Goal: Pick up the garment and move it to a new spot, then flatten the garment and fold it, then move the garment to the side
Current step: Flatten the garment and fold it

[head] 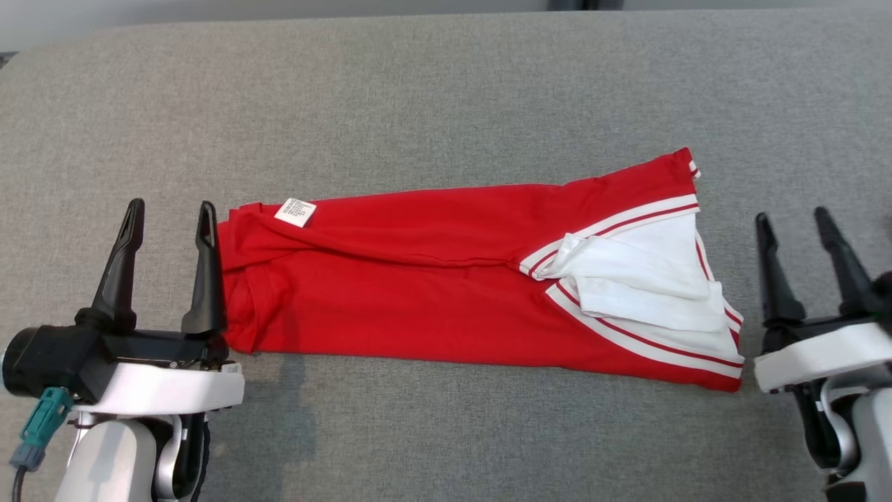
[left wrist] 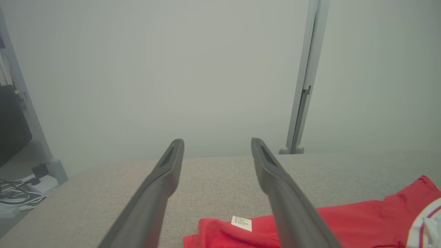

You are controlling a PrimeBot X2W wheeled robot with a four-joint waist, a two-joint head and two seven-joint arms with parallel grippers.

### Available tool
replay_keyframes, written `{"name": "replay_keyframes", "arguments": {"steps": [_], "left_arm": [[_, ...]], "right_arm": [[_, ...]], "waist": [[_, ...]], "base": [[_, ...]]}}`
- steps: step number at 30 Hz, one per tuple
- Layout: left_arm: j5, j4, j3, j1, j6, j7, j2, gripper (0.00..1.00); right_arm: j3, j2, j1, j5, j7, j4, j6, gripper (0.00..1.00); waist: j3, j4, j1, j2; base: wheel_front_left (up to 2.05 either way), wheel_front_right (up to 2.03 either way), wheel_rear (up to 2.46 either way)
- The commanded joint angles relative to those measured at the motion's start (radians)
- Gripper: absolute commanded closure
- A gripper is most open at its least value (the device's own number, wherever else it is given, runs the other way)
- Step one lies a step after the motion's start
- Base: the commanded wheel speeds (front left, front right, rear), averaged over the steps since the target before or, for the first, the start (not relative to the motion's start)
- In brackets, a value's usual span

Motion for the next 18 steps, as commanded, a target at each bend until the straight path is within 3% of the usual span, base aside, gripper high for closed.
{"name": "replay_keyframes", "arguments": {"steps": [1, 10, 14, 15, 16, 17, 18], "left_arm": [[0.007, 0.003, 0.001, -0.019, -0.007, -0.003, -0.003, 0.00], [0.031, 0.023, 0.010, -0.046, -0.038, -0.003, -0.041, 0.00], [0.042, 0.032, 0.020, -0.049, -0.047, -0.003, -0.049, 0.00], [0.044, 0.034, 0.023, -0.051, -0.051, -0.003, -0.050, 0.00], [0.046, 0.036, 0.026, -0.054, -0.054, -0.003, -0.052, 0.00], [0.049, 0.037, 0.029, -0.055, -0.055, -0.003, -0.054, 0.00], [0.053, 0.039, 0.032, -0.056, -0.057, -0.003, -0.055, 0.00]], "right_arm": [[0.014, -0.007, -0.019, 0.001, 0.007, 0.036, 0.000, 0.00], [0.138, 0.028, -0.101, 0.063, -0.009, 0.307, 0.000, 0.00], [0.182, 0.041, -0.100, 0.092, 0.046, 0.427, 0.000, 0.00], [0.203, 0.045, -0.101, 0.101, 0.042, 0.434, 0.000, 0.39], [0.219, 0.047, -0.104, 0.111, 0.040, 0.442, 0.000, 0.64], [0.234, 0.045, -0.103, 0.115, 0.043, 0.453, 0.000, 1.00], [0.243, 0.043, -0.104, 0.121, 0.038, 0.457, 0.001, 1.00]], "waist": [[0.011, 0.009, 0.0000, -0.0001], [0.042, 0.035, 0.0000, -0.0001], [0.048, 0.039, 0.0000, -0.0001], [0.049, 0.038, 0.0000, -0.0001], [0.050, 0.036, 0.0000, -0.0001], [0.051, 0.034, 0.0000, -0.0001], [0.050, 0.031, 0.0000, -0.0001]], "base": [[0.00, 0.00, 0.00], [0.00, 0.00, 0.00], [0.00, 0.00, 0.00], [0.00, 0.00, 0.00], [0.00, 0.00, 0.00], [0.00, 0.00, 0.00], [0.00, 0.00, 0.00]]}}
